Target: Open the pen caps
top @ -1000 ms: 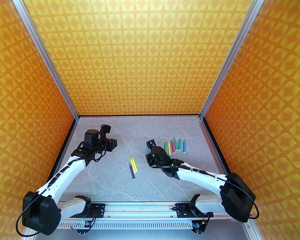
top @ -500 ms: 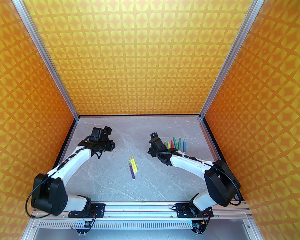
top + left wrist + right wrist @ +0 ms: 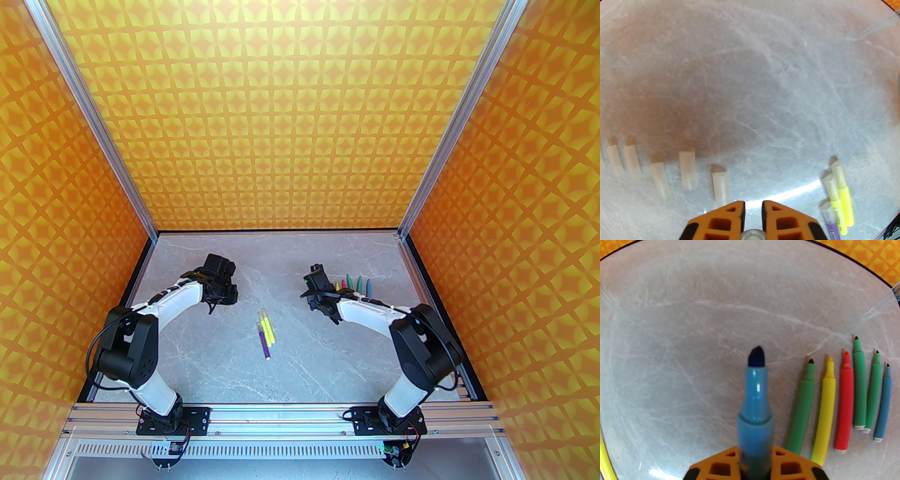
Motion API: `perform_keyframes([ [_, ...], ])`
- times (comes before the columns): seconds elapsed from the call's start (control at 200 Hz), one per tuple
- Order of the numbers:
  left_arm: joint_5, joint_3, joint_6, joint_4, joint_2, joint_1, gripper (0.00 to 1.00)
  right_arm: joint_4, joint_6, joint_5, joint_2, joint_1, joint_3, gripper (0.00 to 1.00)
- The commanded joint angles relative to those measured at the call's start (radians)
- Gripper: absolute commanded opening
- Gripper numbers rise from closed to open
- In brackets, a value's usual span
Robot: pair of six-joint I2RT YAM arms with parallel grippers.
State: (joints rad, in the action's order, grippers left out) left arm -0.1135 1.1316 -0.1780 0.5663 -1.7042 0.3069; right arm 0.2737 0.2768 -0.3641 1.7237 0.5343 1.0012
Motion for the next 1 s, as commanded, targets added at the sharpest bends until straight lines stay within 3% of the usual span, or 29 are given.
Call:
perform_keyframes([
  [0.0, 0.018, 0.03, 0.001, 0.006, -0.027, 0.008, 0.0, 0.005, 0.022, 0.005, 0.04, -0.011, 0.044, 0.0],
  [0.785, 0.019, 0.048, 0.003, -0.005, -0.16, 0.02, 0.07, 0.035, 0.064, 0.022, 0.197, -0.057, 0.12, 0.0],
  [0.995, 0.018, 0.052, 0.006, 0.001, -0.171, 0.02, 0.14, 0.054, 0.074, 0.025, 0.217, -0.06, 0.141, 0.06],
])
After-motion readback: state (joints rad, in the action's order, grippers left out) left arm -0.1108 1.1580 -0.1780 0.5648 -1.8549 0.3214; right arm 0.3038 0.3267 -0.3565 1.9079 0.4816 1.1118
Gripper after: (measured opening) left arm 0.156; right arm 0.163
